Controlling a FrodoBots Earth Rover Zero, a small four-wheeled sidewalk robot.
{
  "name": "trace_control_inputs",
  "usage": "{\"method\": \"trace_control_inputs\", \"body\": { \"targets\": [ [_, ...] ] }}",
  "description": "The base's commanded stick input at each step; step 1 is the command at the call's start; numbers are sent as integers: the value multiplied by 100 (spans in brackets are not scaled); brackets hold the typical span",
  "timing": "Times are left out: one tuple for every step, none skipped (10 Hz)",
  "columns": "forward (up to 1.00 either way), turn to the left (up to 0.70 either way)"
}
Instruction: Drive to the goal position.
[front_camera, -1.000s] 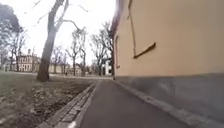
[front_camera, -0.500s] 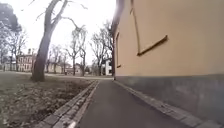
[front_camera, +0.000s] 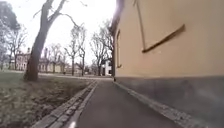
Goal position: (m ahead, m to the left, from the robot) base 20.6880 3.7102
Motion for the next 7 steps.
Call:
{"method": "trace_control_inputs", "body": {
  "targets": [
    [100,1],
    [100,1],
    [100,1],
    [100,1],
    [100,1],
    [100,22],
    [100,32]
  ]
}}
